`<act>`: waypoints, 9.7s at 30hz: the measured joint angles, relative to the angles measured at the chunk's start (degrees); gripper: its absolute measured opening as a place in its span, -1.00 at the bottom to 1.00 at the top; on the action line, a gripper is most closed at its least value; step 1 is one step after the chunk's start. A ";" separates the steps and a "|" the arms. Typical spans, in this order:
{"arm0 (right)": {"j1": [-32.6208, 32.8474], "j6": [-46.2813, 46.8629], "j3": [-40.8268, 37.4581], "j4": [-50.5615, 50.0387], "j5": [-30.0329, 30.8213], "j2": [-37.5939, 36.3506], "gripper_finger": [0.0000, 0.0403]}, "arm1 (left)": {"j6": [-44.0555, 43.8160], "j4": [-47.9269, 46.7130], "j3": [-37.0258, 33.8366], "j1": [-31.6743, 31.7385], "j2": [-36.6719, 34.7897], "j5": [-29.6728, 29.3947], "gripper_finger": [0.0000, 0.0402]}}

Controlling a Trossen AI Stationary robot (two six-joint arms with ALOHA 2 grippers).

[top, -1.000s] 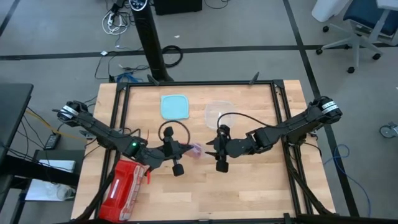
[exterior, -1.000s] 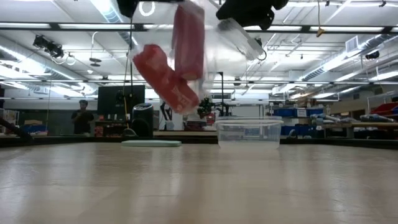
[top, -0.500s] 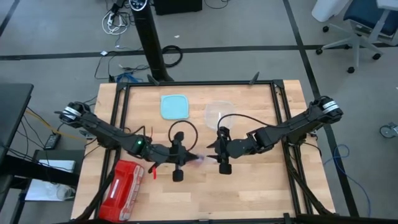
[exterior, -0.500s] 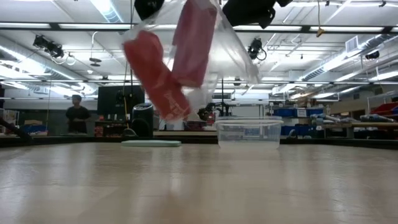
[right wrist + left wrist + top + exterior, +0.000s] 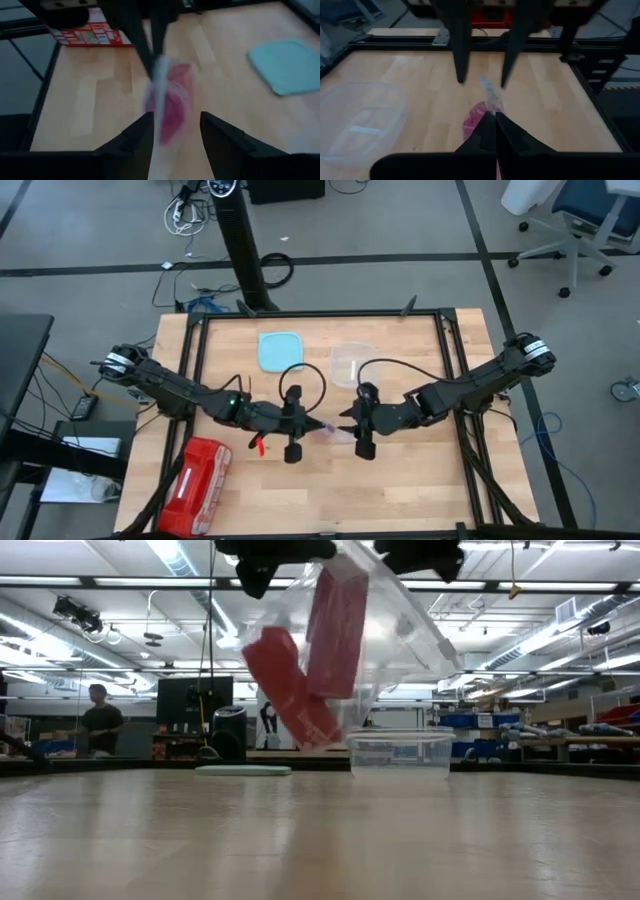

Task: Roll bandage
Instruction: Put the transparent zip bag into the green tupperware

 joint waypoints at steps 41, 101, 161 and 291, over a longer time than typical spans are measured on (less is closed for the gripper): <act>3.29 3.46 0.00 -6.92 4.43 -2.89 -0.16 | -0.33 3.70 0.21 2.29 -0.07 1.42 -1.00; 0.65 -2.81 0.00 -4.15 4.59 1.83 -0.92 | -1.41 2.36 0.25 3.54 -0.09 2.48 -1.00; -23.37 -18.00 8.87 -36.86 1.72 0.96 -0.98 | -0.27 -3.39 0.25 2.20 -5.49 -15.45 -0.07; -37.32 15.81 11.74 -23.51 -20.87 16.08 -0.25 | -2.98 -6.59 0.21 2.25 -5.44 -12.05 -0.07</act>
